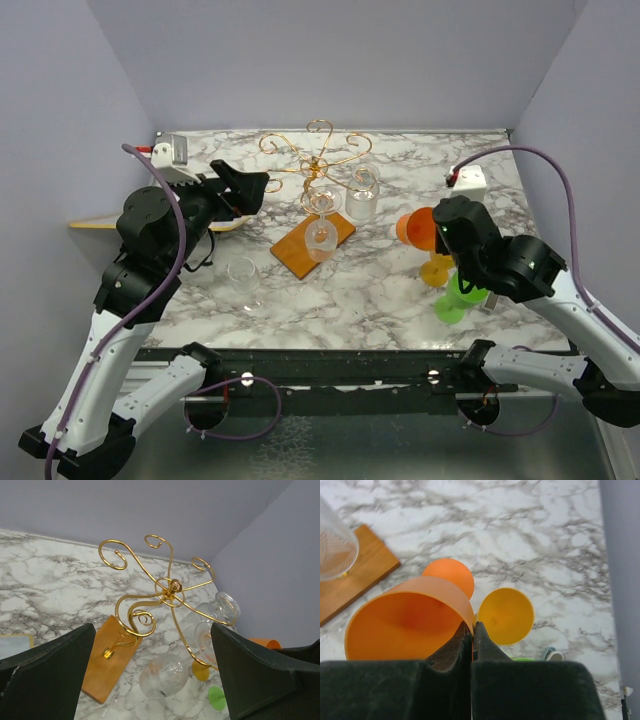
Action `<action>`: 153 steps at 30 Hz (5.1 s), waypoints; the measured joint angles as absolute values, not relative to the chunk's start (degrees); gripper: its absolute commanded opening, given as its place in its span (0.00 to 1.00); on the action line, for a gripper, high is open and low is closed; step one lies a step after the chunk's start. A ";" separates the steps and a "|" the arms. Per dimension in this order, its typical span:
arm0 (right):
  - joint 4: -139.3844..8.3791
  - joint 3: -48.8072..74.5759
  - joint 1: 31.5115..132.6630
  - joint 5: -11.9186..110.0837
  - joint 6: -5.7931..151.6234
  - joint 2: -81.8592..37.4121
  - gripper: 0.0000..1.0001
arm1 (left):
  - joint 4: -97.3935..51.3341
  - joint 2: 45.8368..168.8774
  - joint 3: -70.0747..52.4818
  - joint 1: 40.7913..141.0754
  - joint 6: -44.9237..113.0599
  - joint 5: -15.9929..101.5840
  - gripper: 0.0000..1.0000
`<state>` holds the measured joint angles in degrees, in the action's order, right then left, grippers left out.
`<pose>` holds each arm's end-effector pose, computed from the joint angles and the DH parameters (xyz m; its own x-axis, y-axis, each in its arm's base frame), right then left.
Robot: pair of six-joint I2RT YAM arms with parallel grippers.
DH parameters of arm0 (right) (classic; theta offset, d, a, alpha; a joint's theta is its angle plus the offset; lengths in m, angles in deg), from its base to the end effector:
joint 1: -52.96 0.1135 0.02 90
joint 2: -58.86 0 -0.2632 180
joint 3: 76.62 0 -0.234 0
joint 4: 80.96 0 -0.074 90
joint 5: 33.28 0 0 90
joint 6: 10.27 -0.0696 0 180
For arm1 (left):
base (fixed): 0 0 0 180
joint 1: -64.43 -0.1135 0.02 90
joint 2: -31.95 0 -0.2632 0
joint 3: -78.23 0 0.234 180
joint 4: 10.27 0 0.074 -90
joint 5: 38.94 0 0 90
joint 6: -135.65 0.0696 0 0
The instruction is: Place the wine glass upside down on the wine glass rack
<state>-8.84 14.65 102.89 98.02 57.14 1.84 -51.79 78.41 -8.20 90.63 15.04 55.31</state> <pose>0.1458 0.1020 0.3754 -0.4819 -0.1245 -0.8674 -0.0718 0.9921 -0.1025 0.1471 -0.0666 0.4507 -0.2112 -0.4620 -0.8614 0.3094 0.8043 -0.5073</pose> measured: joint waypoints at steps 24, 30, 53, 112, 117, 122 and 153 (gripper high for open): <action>-83.77 25.71 102.89 82.20 77.23 15.22 0.01 | -31.83 90.89 -16.72 90.63 6.19 36.77 0.99; -97.06 28.23 102.89 69.26 75.76 11.39 0.01 | -19.55 91.72 -15.10 90.63 -2.25 35.75 0.99; -116.01 30.76 102.89 58.40 75.09 -2.18 0.01 | -2.02 90.41 -1.29 99.50 -20.35 53.62 0.96; -108.10 27.92 102.85 40.84 76.31 -2.94 0.53 | 5.17 85.29 -3.56 100.77 -17.70 53.89 0.00; -98.72 30.32 102.85 40.32 76.77 6.41 0.60 | 3.12 80.62 -2.82 100.77 -12.26 49.56 0.00; -86.83 27.90 102.85 37.85 76.11 11.53 0.62 | -2.57 78.43 -4.24 100.77 -4.48 40.75 0.00; -64.56 2.68 102.85 19.25 32.44 -13.26 0.58 | -38.46 74.39 -3.76 100.77 50.16 4.47 0.00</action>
<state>-64.56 2.68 102.85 19.25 32.44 -13.26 -38.46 74.39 -3.76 100.77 50.16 4.47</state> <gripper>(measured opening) 0.598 0.070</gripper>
